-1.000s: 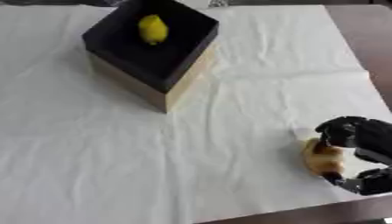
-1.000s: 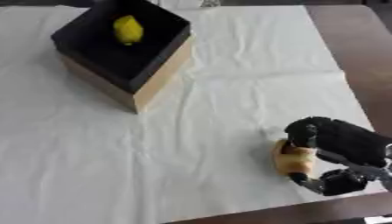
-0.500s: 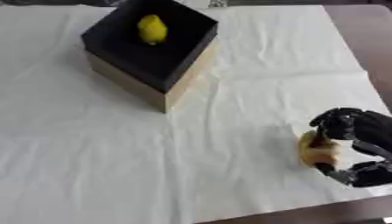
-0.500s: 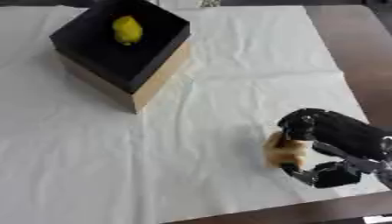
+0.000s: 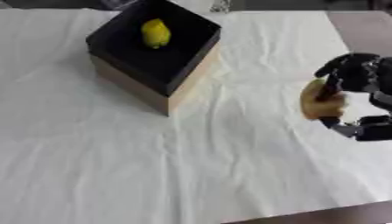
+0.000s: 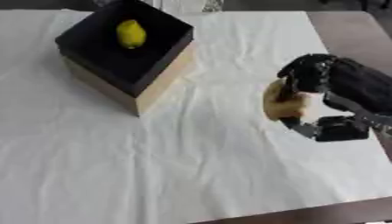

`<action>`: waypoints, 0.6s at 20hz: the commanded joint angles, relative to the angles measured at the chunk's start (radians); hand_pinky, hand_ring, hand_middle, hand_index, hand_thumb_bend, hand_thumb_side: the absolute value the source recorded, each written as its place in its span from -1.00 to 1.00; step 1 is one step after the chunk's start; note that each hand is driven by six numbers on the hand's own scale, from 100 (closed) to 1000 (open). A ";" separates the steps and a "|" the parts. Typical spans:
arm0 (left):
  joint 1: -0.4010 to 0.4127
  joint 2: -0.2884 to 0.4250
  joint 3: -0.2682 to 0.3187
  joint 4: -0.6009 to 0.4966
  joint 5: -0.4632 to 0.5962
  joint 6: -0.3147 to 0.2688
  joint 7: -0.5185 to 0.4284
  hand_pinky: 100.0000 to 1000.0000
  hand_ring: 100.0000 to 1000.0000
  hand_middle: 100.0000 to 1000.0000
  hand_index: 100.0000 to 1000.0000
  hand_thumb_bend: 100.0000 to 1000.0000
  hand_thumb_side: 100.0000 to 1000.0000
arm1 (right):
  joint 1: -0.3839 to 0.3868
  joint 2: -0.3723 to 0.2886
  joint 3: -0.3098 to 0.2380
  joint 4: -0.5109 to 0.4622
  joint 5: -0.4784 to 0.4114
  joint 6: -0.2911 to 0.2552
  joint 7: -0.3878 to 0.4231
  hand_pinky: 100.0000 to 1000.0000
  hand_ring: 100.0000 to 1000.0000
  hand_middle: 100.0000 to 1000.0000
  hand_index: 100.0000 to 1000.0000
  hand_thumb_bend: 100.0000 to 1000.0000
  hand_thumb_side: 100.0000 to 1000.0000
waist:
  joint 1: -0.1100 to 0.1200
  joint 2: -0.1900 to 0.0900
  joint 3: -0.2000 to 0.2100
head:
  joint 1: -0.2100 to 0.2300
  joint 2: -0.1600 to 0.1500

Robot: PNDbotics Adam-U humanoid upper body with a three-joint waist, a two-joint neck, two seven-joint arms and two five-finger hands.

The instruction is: Pick up objects on the table and place them in the box.

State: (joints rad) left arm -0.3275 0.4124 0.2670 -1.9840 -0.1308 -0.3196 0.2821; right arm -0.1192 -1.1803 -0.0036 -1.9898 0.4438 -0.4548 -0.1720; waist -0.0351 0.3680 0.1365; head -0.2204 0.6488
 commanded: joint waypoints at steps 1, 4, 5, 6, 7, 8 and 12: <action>-0.019 0.019 -0.007 -0.016 0.007 -0.004 -0.008 0.57 0.49 0.37 0.84 -0.89 0.13 | -0.125 -0.081 0.030 -0.010 -0.129 0.029 0.061 0.55 0.45 -0.39 0.08 -1.00 -1.00 | -0.002 -0.025 0.012 | -0.022 -0.010; -0.030 0.019 -0.015 -0.016 0.015 -0.007 -0.014 0.57 0.49 0.37 0.84 -0.89 0.12 | -0.292 -0.076 0.086 -0.010 -0.248 0.083 0.156 0.56 0.46 -0.39 0.09 -1.00 -1.00 | -0.008 -0.024 0.035 | -0.039 -0.013; -0.032 0.018 -0.017 -0.016 0.017 -0.008 -0.016 0.57 0.49 0.37 0.84 -0.89 0.12 | -0.351 -0.061 0.105 -0.010 -0.278 0.103 0.187 0.56 0.46 -0.39 0.08 -1.00 -1.00 | -0.009 -0.023 0.044 | -0.045 -0.016; -0.034 0.018 -0.020 -0.016 0.019 -0.009 -0.019 0.57 0.49 0.37 0.84 -0.90 0.13 | -0.414 -0.038 0.127 -0.004 -0.305 0.123 0.222 0.57 0.46 -0.40 0.08 -1.00 -1.00 | -0.010 -0.021 0.050 | -0.050 -0.018; -0.035 0.016 -0.022 -0.016 0.022 -0.009 -0.022 0.57 0.49 0.37 0.84 -0.90 0.14 | -0.483 -0.008 0.151 0.014 -0.331 0.141 0.262 0.57 0.47 -0.40 0.08 -1.00 -1.00 | -0.012 -0.019 0.057 | -0.053 -0.020; -0.036 0.015 -0.023 -0.016 0.024 -0.010 -0.025 0.57 0.49 0.37 0.84 -0.90 0.14 | -0.547 0.024 0.175 0.041 -0.351 0.154 0.301 0.58 0.47 -0.40 0.08 -1.00 -1.00 | -0.013 -0.018 0.061 | -0.053 -0.021; -0.045 0.010 -0.027 -0.016 0.032 -0.012 -0.033 0.57 0.49 0.37 0.84 -0.91 0.14 | -0.768 0.172 0.255 0.204 -0.380 0.169 0.423 0.59 0.48 -0.40 0.09 -1.00 -1.00 | -0.021 -0.007 0.083 | -0.055 -0.028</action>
State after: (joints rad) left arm -0.3603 0.4116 0.2380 -1.9840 -0.1055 -0.3296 0.2542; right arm -0.8655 -1.0256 0.2410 -1.8284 0.0793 -0.2901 0.2159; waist -0.0604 0.3805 0.2224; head -0.2707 0.6319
